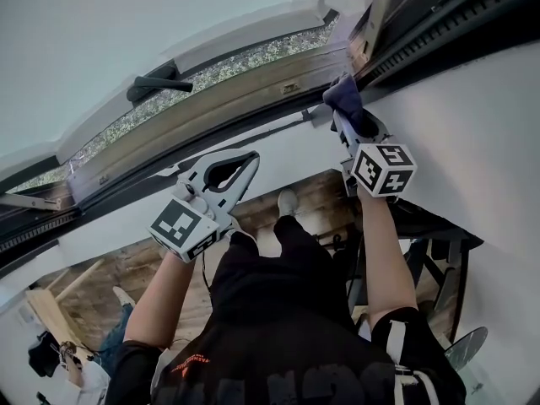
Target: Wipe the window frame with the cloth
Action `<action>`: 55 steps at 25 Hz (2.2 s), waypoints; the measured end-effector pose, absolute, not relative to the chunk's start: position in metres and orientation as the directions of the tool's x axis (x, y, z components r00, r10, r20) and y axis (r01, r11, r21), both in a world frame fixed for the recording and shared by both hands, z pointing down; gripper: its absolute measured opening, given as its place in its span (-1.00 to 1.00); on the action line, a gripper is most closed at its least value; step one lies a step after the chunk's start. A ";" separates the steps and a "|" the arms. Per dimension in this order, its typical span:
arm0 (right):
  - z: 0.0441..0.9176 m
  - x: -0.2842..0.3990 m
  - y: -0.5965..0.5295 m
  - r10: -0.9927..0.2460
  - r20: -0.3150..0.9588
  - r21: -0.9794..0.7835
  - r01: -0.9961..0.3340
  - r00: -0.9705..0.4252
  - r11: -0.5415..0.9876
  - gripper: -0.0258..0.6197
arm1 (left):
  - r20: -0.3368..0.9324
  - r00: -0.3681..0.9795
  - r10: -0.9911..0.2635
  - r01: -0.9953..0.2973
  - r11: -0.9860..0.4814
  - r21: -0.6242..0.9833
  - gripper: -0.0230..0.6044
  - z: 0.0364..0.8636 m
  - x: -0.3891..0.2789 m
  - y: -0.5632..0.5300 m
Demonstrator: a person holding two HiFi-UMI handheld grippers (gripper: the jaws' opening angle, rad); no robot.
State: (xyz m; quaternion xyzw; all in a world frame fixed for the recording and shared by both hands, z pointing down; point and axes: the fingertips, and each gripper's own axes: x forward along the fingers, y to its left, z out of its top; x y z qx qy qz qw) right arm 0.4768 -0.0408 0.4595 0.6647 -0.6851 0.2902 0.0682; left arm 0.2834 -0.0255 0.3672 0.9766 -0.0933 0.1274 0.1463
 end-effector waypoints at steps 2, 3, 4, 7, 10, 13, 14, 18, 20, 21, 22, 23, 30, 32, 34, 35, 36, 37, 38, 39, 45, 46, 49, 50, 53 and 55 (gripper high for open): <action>0.459 0.478 -0.039 -0.871 0.480 -0.305 -0.951 -0.101 -0.058 -0.59 | 0.275 0.950 -0.148 -0.222 -0.939 0.262 -0.86 0.367 0.282 -0.025; 0.459 0.478 -0.038 -0.872 0.480 -0.304 -0.951 -0.098 -0.061 -0.59 | 0.275 0.950 -0.148 -0.222 -0.939 0.262 -0.86 0.367 0.281 -0.024; 0.458 0.478 -0.037 -0.872 0.479 -0.303 -0.951 -0.096 -0.062 -0.59 | 0.274 0.950 -0.149 -0.223 -0.939 0.261 -0.86 0.367 0.279 -0.024; 0.452 0.474 -0.035 -0.877 0.472 -0.298 -0.953 -0.095 -0.057 -0.59 | 0.271 0.950 -0.153 -0.225 -0.940 0.256 -0.86 0.364 0.274 -0.023; 0.444 0.464 -0.031 -0.883 0.458 -0.290 -0.956 -0.102 -0.040 -0.59 | 0.267 0.951 -0.158 -0.227 -0.941 0.251 -0.86 0.360 0.268 -0.021; 0.433 0.451 -0.028 -0.891 0.439 -0.280 -0.960 -0.115 -0.014 -0.59 | 0.259 0.952 -0.164 -0.229 -0.943 0.243 -0.86 0.355 0.261 -0.020; 0.429 0.446 -0.028 -0.894 0.432 -0.276 -0.961 -0.122 -0.003 -0.59 | 0.255 0.953 -0.167 -0.229 -0.943 0.240 -0.86 0.352 0.259 -0.020; 0.413 0.422 -0.026 -0.900 0.408 -0.263 -0.964 -0.153 0.045 -0.59 | 0.238 0.955 -0.177 -0.233 -0.945 0.230 -0.86 0.343 0.249 -0.018; 0.405 0.412 -0.026 -0.902 0.398 -0.255 -0.965 -0.168 0.067 -0.59 | 0.230 0.956 -0.183 -0.235 -0.946 0.224 -0.86 0.339 0.245 -0.017; 0.401 0.408 -0.026 -0.903 0.393 -0.252 -0.965 -0.175 0.078 -0.59 | 0.226 0.956 -0.187 -0.237 -0.946 0.221 -0.86 0.337 0.242 -0.017; 0.397 0.403 -0.026 -0.903 0.388 -0.249 -0.965 -0.183 0.088 -0.59 | 0.222 0.956 -0.192 -0.241 -0.946 0.218 -0.86 0.334 0.239 -0.017; 0.394 0.398 -0.026 -0.903 0.384 -0.246 -0.964 -0.190 0.098 -0.59 | 0.218 0.956 -0.198 -0.245 -0.945 0.215 -0.86 0.332 0.236 -0.016; 0.368 0.359 -0.026 -0.905 0.347 -0.241 -0.956 -0.247 0.169 -0.59 | 0.195 0.948 -0.250 -0.286 -0.940 0.185 -0.86 0.313 0.201 -0.016; 0.360 0.345 -0.026 -0.903 0.336 -0.238 -0.952 -0.268 0.194 -0.59 | 0.187 0.944 -0.272 -0.305 -0.936 0.178 -0.86 0.307 0.189 -0.016; 0.353 0.330 -0.027 -0.899 0.328 -0.231 -0.947 -0.292 0.223 -0.59 | 0.183 0.938 -0.294 -0.325 -0.930 0.171 -0.86 0.302 0.176 -0.016; 0.349 0.322 -0.027 -0.896 0.324 -0.226 -0.945 -0.303 0.238 -0.59 | 0.181 0.935 -0.304 -0.334 -0.928 0.167 -0.86 0.299 0.169 -0.017; 0.345 0.314 -0.027 -0.893 0.320 -0.222 -0.942 -0.315 0.253 -0.59 | 0.179 0.932 -0.314 -0.343 -0.925 0.163 -0.86 0.297 0.163 -0.017; 0.342 0.306 -0.027 -0.891 0.316 -0.217 -0.939 -0.327 0.268 -0.59 | 0.176 0.929 -0.324 -0.352 -0.922 0.160 -0.86 0.295 0.156 -0.017; 0.338 0.298 -0.027 -0.888 0.312 -0.213 -0.935 -0.339 0.283 -0.59 | 0.173 0.927 -0.334 -0.361 -0.919 0.157 -0.86 0.293 0.150 -0.017; 0.335 0.290 -0.027 -0.884 0.307 -0.209 -0.931 -0.352 0.298 -0.59 | 0.169 0.924 -0.343 -0.369 -0.917 0.154 -0.86 0.291 0.144 -0.017; 0.317 0.244 -0.025 -0.863 0.289 -0.192 -0.909 -0.414 0.371 -0.59 | 0.155 0.910 -0.386 -0.407 -0.902 0.142 -0.86 0.280 0.108 -0.014; 0.315 0.237 -0.024 -0.859 0.287 -0.190 -0.905 -0.423 0.382 -0.59 | 0.151 0.908 -0.391 -0.412 -0.900 0.141 -0.86 0.279 0.103 -0.013; 0.306 0.216 -0.022 -0.849 0.281 -0.174 -0.893 -0.449 0.415 -0.59 | 0.139 0.900 -0.414 -0.431 -0.893 0.131 -0.86 0.272 0.086 -0.012; 0.302 0.209 -0.021 -0.845 0.277 -0.167 -0.889 -0.457 0.426 -0.59 | 0.134 0.897 -0.421 -0.437 -0.890 0.127 -0.86 0.270 0.080 -0.012; 0.293 0.187 -0.018 -0.835 0.259 -0.163 -0.874 -0.486 0.458 -0.59 | 0.123 0.890 -0.439 -0.452 -0.883 0.124 -0.86 0.265 0.065 -0.011; 0.287 0.174 -0.016 -0.827 0.248 -0.164 -0.863 -0.505 0.478 -0.59 | 0.118 0.886 -0.447 -0.460 -0.880 0.119 -0.86 0.263 0.057 -0.011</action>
